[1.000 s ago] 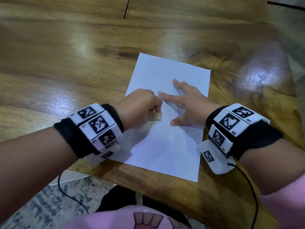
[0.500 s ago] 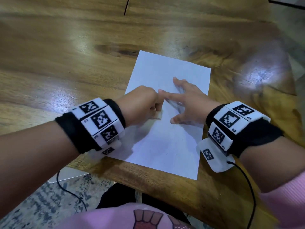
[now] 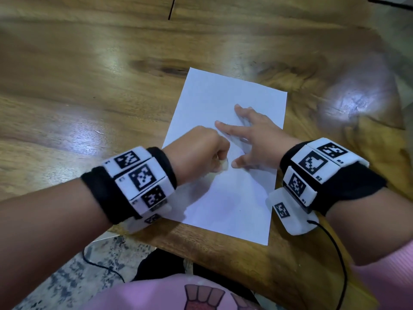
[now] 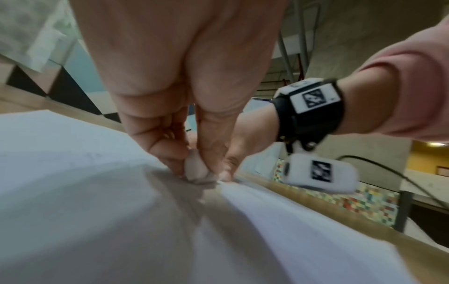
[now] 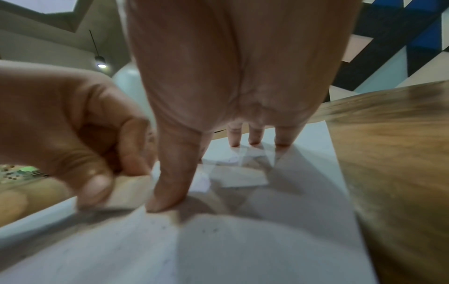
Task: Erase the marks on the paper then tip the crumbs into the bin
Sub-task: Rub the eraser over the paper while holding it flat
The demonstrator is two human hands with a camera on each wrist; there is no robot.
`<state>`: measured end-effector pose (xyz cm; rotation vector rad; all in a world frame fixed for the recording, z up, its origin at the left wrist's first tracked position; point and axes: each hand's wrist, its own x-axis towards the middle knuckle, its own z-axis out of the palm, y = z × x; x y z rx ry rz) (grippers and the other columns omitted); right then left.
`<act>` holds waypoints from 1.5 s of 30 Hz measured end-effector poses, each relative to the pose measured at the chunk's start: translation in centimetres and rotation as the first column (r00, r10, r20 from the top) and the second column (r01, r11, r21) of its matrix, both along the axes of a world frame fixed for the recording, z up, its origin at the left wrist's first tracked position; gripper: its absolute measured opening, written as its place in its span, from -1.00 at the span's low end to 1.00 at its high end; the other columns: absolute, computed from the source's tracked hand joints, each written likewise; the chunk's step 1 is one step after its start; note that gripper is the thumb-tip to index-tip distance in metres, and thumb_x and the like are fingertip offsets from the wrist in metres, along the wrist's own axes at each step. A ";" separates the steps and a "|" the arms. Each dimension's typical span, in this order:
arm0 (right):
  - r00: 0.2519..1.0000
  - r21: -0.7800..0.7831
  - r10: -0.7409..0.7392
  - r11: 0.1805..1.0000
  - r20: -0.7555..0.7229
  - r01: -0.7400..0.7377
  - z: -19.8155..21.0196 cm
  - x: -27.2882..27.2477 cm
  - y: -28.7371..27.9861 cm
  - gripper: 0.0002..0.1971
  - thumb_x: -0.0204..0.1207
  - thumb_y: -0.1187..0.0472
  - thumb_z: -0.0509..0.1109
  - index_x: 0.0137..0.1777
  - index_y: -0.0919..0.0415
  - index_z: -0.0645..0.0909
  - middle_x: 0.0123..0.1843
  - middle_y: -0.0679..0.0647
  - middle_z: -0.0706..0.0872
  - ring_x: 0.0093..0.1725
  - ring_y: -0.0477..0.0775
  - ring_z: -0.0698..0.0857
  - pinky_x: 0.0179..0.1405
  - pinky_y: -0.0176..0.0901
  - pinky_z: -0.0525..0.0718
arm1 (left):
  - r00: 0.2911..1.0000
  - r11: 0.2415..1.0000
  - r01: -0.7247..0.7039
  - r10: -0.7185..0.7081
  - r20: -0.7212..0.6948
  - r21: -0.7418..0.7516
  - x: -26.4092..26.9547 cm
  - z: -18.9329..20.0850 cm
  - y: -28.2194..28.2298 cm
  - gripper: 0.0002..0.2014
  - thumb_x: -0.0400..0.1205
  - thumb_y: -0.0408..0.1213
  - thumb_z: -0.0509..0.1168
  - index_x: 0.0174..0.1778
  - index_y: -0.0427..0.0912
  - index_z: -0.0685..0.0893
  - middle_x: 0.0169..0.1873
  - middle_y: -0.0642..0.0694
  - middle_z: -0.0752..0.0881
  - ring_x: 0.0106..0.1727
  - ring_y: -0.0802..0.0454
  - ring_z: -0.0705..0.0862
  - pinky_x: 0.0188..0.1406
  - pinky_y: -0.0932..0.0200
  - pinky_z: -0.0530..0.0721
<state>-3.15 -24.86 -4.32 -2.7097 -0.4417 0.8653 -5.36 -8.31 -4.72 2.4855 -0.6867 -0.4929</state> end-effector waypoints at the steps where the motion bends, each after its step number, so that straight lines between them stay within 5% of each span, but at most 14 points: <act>1: 1.000 0.003 -0.004 1.000 0.000 0.004 0.0 0.0 0.0 -0.12 0.38 0.00 0.53 0.54 -0.46 0.04 0.69 -0.13 -0.27 0.67 0.02 -0.25 0.64 0.04 0.02 | 0.999 0.999 0.033 -0.033 -0.012 -0.018 -0.9 -0.1 0.3 -0.79 0.39 -0.32 0.43 -0.49 -0.07 0.54 -0.58 0.16 0.43 -0.51 0.21 0.40 -0.48 0.54 0.34; 5: 1.000 -0.003 0.010 1.000 -0.008 -0.010 0.0 -0.1 -0.1 -0.11 0.40 -0.02 0.51 0.55 -0.45 -0.01 0.68 -0.13 -0.29 0.66 0.01 -0.27 0.65 0.04 0.02 | 0.964 0.980 0.196 -0.196 -0.177 -0.021 -4.5 -0.1 1.6 -0.95 0.36 -0.37 0.44 -0.38 -0.15 0.71 -0.40 0.01 0.64 -0.34 0.09 0.60 -0.35 0.38 0.44; 11: 1.000 0.011 -0.004 1.000 -0.004 0.004 0.2 -0.2 0.0 -0.12 0.39 -0.01 0.52 0.55 -0.45 0.02 0.69 -0.13 -0.27 0.66 0.01 -0.26 0.65 0.06 0.04 | 1.000 1.000 0.024 -0.024 0.015 -0.019 -0.2 0.3 1.3 -0.95 0.38 -0.35 0.44 -0.38 -0.19 0.70 -0.45 0.04 0.55 -0.34 0.04 0.54 -0.37 0.56 0.39; 17: 1.000 -0.016 0.018 1.000 -0.013 -0.018 0.2 -0.1 -0.1 -0.11 0.41 -0.01 0.50 0.56 -0.44 -0.03 0.68 -0.13 -0.31 0.66 0.03 -0.28 0.65 0.06 0.00 | 0.960 0.975 0.219 -0.221 -0.173 -0.028 -3.6 0.0 1.6 -0.98 0.42 -0.32 0.42 -0.31 -0.17 0.73 -0.28 -0.02 0.71 -0.24 0.10 0.64 -0.24 0.38 0.52; 20: 1.000 -0.007 0.014 1.000 -0.005 -0.014 0.0 0.0 0.0 -0.10 0.40 -0.01 0.52 0.55 -0.45 -0.01 0.68 -0.12 -0.30 0.66 0.03 -0.28 0.65 0.07 -0.01 | 0.980 0.984 0.179 -0.180 -0.084 -0.021 -1.7 0.1 0.3 -0.99 0.43 -0.32 0.41 -0.31 -0.16 0.72 -0.40 0.04 0.59 -0.32 0.09 0.54 -0.35 0.54 0.38; 24: 1.000 -0.009 0.017 1.000 0.007 -0.017 -0.1 0.0 0.0 -0.12 0.41 0.00 0.51 0.55 -0.45 -0.01 0.69 -0.12 -0.29 0.66 0.02 -0.26 0.65 0.06 0.01 | 0.986 0.986 0.164 -0.165 -0.027 -0.025 -2.1 0.0 -1.0 -0.94 0.46 -0.39 0.31 -0.33 -0.20 0.63 -0.36 -0.04 0.51 -0.31 -0.02 0.47 -0.39 0.23 0.26; 29: 0.999 -0.037 0.039 0.999 -0.003 -0.039 -0.1 0.0 -0.1 -0.10 0.42 -0.04 0.48 0.55 -0.46 -0.07 0.68 -0.12 -0.34 0.66 0.03 -0.30 0.65 0.06 -0.03 | 0.920 0.934 0.357 -0.346 -0.185 0.025 -5.0 0.0 -0.2 -0.92 0.44 -0.42 0.30 -0.31 -0.16 0.65 -0.30 -0.03 0.54 -0.28 -0.03 0.58 -0.30 0.12 0.50; 35: 1.000 -0.008 0.023 1.000 -0.001 -0.023 -0.3 0.1 -0.1 -0.11 0.40 -0.05 0.50 0.54 -0.48 -0.03 0.68 -0.14 -0.32 0.66 0.00 -0.30 0.65 0.04 -0.05 | 0.988 0.988 0.156 -0.156 0.008 0.019 -1.4 0.2 0.2 -0.92 0.50 -0.38 0.27 -0.31 -0.17 0.57 -0.33 -0.09 0.46 -0.31 -0.10 0.50 -0.27 0.07 0.48; 40: 0.999 -0.035 0.046 0.998 0.004 -0.046 -0.4 0.1 -0.3 -0.10 0.41 -0.06 0.48 0.55 -0.47 -0.09 0.67 -0.13 -0.34 0.66 0.01 -0.31 0.65 0.03 -0.04 | 0.938 0.954 0.299 -0.287 -0.196 0.036 -3.8 -0.3 1.7 -0.95 0.47 -0.39 0.30 -0.26 -0.18 0.65 -0.25 -0.11 0.61 -0.24 -0.04 0.59 -0.21 0.09 0.54; 45: 0.999 -0.035 0.040 0.999 0.002 -0.040 -0.2 0.0 -0.2 -0.10 0.40 -0.08 0.48 0.54 -0.49 -0.08 0.68 -0.12 -0.33 0.66 0.01 -0.30 0.65 0.03 -0.04 | 0.995 0.996 0.086 -0.088 0.049 0.031 -1.7 -0.2 1.9 -0.92 0.45 -0.41 0.31 -0.35 -0.20 0.59 -0.35 -0.05 0.47 -0.33 -0.08 0.54 -0.39 0.18 0.31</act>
